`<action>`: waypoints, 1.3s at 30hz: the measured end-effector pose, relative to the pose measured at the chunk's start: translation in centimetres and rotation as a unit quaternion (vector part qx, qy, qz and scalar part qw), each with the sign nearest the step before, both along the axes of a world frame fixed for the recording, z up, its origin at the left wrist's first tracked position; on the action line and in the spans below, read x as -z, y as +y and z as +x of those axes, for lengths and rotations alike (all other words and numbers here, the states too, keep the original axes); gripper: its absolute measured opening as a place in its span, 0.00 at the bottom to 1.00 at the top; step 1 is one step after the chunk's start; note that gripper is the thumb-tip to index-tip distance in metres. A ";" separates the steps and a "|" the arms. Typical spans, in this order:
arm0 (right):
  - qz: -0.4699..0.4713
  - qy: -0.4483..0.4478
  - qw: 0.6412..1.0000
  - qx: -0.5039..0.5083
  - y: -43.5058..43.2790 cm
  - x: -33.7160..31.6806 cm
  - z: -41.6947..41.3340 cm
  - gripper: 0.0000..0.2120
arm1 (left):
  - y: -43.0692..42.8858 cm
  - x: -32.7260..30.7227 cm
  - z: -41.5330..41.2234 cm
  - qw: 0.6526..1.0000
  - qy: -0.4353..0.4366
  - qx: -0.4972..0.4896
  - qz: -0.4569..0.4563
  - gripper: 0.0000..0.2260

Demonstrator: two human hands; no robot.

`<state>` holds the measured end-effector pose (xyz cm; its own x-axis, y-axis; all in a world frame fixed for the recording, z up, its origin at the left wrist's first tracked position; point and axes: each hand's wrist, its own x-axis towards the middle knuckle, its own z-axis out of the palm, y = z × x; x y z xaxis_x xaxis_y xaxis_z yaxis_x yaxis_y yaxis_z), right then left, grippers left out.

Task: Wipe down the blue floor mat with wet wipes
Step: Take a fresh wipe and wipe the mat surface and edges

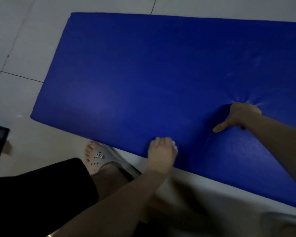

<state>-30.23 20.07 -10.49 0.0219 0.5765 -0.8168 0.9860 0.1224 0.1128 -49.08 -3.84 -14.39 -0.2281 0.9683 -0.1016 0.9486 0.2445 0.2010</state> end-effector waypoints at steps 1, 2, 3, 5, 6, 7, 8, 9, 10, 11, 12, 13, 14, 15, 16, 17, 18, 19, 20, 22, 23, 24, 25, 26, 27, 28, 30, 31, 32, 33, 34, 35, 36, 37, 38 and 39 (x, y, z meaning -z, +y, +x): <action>-0.001 0.001 1.000 0.000 0.0 0.1 0.0 0.49 | -0.4 0.2 1.8 0.999 -0.017 0.033 0.004 0.08; 0.000 0.004 1.000 0.000 0.0 0.1 0.0 0.49 | -0.8 0.2 3.3 0.997 -0.036 0.071 -0.003 0.07; 0.004 0.007 1.000 -0.001 0.0 0.1 0.1 0.49 | -1.3 0.3 4.5 0.992 -0.047 0.117 -0.014 0.06; 0.012 0.010 1.000 -0.003 -0.2 0.1 0.3 0.49 | -1.9 0.4 5.4 0.978 -0.053 0.201 -0.034 0.08; 0.015 0.011 1.000 -0.006 -0.2 0.1 0.4 0.49 | -1.9 0.3 5.1 0.970 -0.049 0.234 -0.039 0.09; 0.016 0.011 1.000 -0.009 -0.3 0.1 0.6 0.48 | -1.9 0.5 4.4 0.963 -0.037 0.265 -0.038 0.09; 0.017 0.013 1.000 -0.012 -0.3 0.1 0.7 0.48 | -1.9 0.7 3.4 0.957 -0.025 0.286 -0.029 0.09; 0.015 0.014 1.000 -0.011 -0.3 0.1 0.7 0.48 | -1.9 0.9 2.2 0.955 -0.015 0.295 -0.020 0.08; 0.012 0.013 1.000 -0.010 -0.2 0.2 0.7 0.48 | -2.0 0.9 0.9 0.957 -0.004 0.291 -0.015 0.07; 0.008 0.012 1.000 -0.011 -0.1 0.2 0.6 0.49 | -2.1 1.0 -0.5 0.960 0.010 0.280 -0.009 0.06; 0.005 0.011 1.000 -0.011 -0.1 0.3 0.6 0.49 | -2.2 1.1 -1.9 0.962 0.023 0.273 -0.004 0.06; 0.003 0.011 1.000 -0.010 0.0 0.3 0.6 0.49 | -2.3 1.0 -3.2 0.961 0.037 0.272 0.000 0.06; 0.002 0.010 1.000 -0.009 0.0 0.4 0.6 0.50 | -2.2 0.9 -4.6 0.960 0.049 0.275 -0.003 0.06; 0.002 0.008 1.000 -0.009 0.0 0.5 0.6 0.51 | -2.0 0.7 -6.1 0.959 0.065 0.277 -0.010 0.06; 0.003 0.008 1.000 -0.007 0.1 0.6 0.6 0.52 | -1.9 0.5 -7.5 0.957 0.081 0.278 -0.022 0.08; 0.004 0.008 1.000 -0.005 0.1 0.7 0.7 0.52 | -1.8 0.1 -8.9 0.955 0.096 0.278 -0.040 0.09; 0.003 0.009 1.000 -0.005 0.2 0.8 0.7 0.52 | -1.6 -0.2 -10.3 0.955 0.113 0.267 -0.062 0.09; 0.001 0.011 1.000 -0.006 0.2 0.9 0.7 0.53 | -1.4 -0.6 -11.6 0.956 0.127 0.248 -0.090 0.09; 0.001 0.013 1.000 -0.007 0.2 0.9 0.7 0.52 | -1.2 -0.9 -12.6 0.959 0.140 0.215 -0.119 0.08; -0.001 0.012 1.000 -0.008 0.1 0.8 0.7 0.51 | -0.7 -1.3 -13.4 0.967 0.157 0.127 -0.159 0.09; -0.002 0.011 1.000 -0.006 0.1 0.8 0.6 0.51 | -0.6 -1.4 -13.2 0.971 0.152 0.071 -0.169 0.10; -0.001 0.012 1.000 -0.005 0.0 0.6 0.7 0.51 | -0.8 -1.5 -12.8 0.977 0.129 -0.003 -0.168 0.10; 0.003 0.016 1.000 -0.005 -0.2 0.5 0.8 0.52 | -1.1 -1.6 -12.3 0.979 0.100 -0.085 -0.156 0.10; 0.013 0.023 1.000 -0.003 -0.6 0.5 1.1 0.53 | -1.5 -1.6 -11.9 0.974 0.068 -0.162 -0.143 0.10; 0.032 0.030 0.999 0.002 -1.0 0.6 1.4 0.56 | -1.9 -1.6 -11.7 0.966 0.042 -0.218 -0.131 0.11; 0.057 0.039 0.998 0.010 -1.5 0.8 1.8 0.59 | -2.1 -1.4 -11.6 0.959 0.023 -0.253 -0.127 0.11; 0.106 0.067 0.992 0.032 -3.2 1.1 2.5 0.61 | -1.8 -1.2 -11.2 0.943 -0.021 -0.308 -0.128 0.12; 0.137 0.088 0.986 0.031 -4.3 1.3 2.8 0.58 | -1.6 -1.2 -10.9 0.932 -0.040 -0.339 -0.123 0.13; 0.173 0.109 0.978 0.029 -5.7 1.3 2.9 0.52 | -1.4 -1.3 -10.3 0.923 -0.053 -0.362 -0.116 0.15; 0.209 0.122 0.970 0.018 -7.3 1.3 2.8 0.47 | -1.2 -1.3 -9.6 0.919 -0.059 -0.374 -0.109 0.16; 0.247 0.120 0.961 -0.010 -9.2 1.2 2.4 0.43 | -1.2 -1.4 -9.0 0.911 -0.073 -0.391 -0.108 0.17; 0.273 0.110 0.955 -0.046 -11.2 1.1 1.8 0.43 | -1.4 -1.4 -8.7 0.904 -0.091 -0.404 -0.104 0.18; 0.270 0.104 0.954 -0.078 -13.3 0.9 1.1 0.45 | -1.5 -1.5 -8.6 0.892 -0.110 -0.427 -0.102 0.18; 0.241 0.101 0.960 -0.104 -15.1 0.5 0.2 0.49 | -1.7 -1.4 -8.6 0.879 -0.130 -0.449 -0.099 0.18; 0.198 0.099 0.967 -0.129 -16.8 0.2 -0.6 0.54 | -1.7 -1.7 -8.7 0.861 -0.150 -0.475 -0.097 0.18; 0.156 0.092 0.971 -0.156 -18.2 0.2 -1.4 0.59 | -1.6 -1.8 -8.7 0.841 -0.169 -0.506 -0.092 0.19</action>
<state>-31.59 1.85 -10.68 -0.3235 0.7517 -0.5748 0.9133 0.4068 0.0180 -57.82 -5.40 -12.60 -0.8537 0.2569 -0.4529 0.1332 0.9486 0.2870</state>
